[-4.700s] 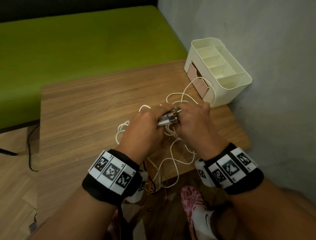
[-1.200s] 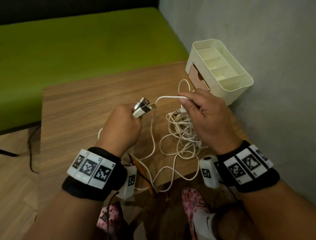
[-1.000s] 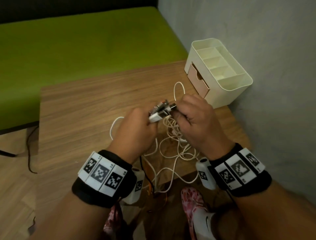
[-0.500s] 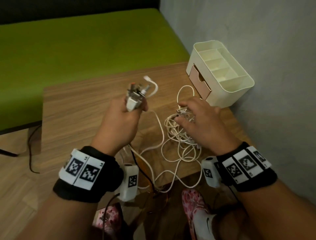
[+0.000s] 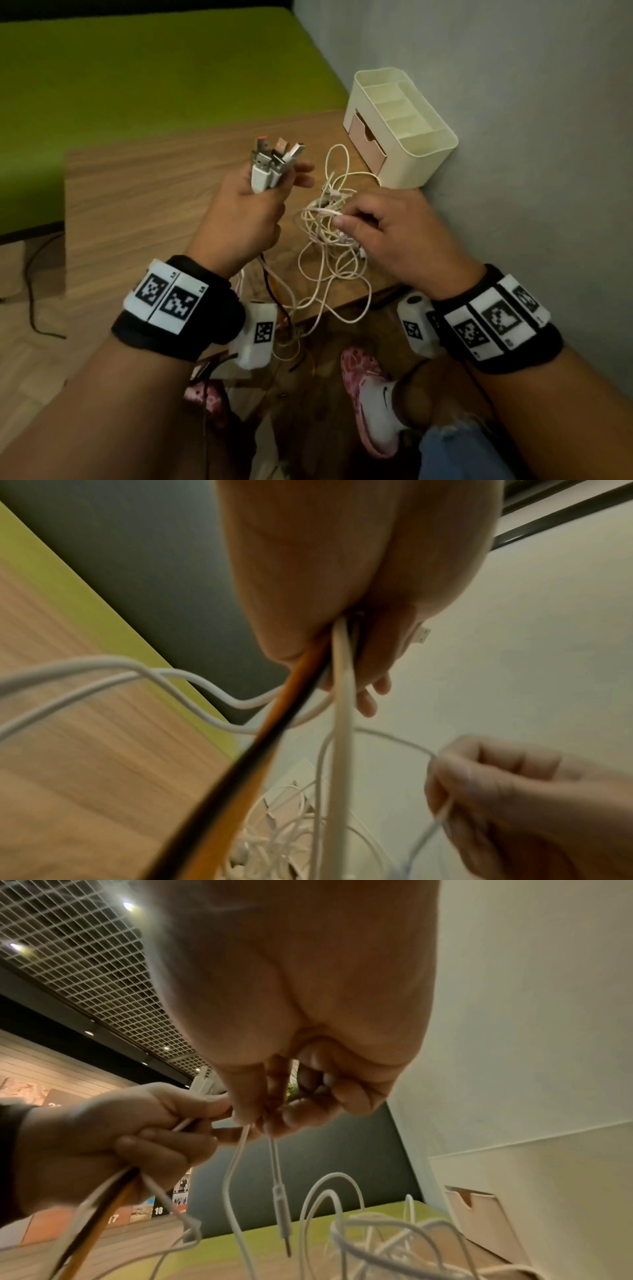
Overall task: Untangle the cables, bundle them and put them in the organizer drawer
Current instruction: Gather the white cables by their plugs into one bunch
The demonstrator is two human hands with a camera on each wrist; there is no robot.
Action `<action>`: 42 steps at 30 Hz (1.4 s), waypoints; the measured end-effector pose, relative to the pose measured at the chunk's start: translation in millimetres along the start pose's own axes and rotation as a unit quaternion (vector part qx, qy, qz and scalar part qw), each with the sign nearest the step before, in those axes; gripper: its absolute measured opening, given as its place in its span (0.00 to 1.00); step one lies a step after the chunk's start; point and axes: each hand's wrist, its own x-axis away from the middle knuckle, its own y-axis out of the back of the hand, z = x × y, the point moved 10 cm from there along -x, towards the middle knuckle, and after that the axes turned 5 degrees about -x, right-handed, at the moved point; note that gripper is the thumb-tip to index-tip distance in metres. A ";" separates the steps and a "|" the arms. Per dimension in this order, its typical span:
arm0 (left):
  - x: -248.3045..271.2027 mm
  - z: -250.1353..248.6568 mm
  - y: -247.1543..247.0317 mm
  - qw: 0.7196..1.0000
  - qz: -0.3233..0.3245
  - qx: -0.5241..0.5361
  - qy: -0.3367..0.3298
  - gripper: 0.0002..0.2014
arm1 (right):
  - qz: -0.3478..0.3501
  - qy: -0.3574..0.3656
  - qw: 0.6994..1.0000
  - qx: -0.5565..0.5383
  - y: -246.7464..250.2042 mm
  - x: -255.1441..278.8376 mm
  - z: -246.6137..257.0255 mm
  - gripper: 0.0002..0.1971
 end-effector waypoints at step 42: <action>41.0 26.6 -76.6 0.986 0.149 -0.073 0.028 0.08 | 0.007 -0.160 0.929 -0.333 5.9 20.3 -10.6 0.21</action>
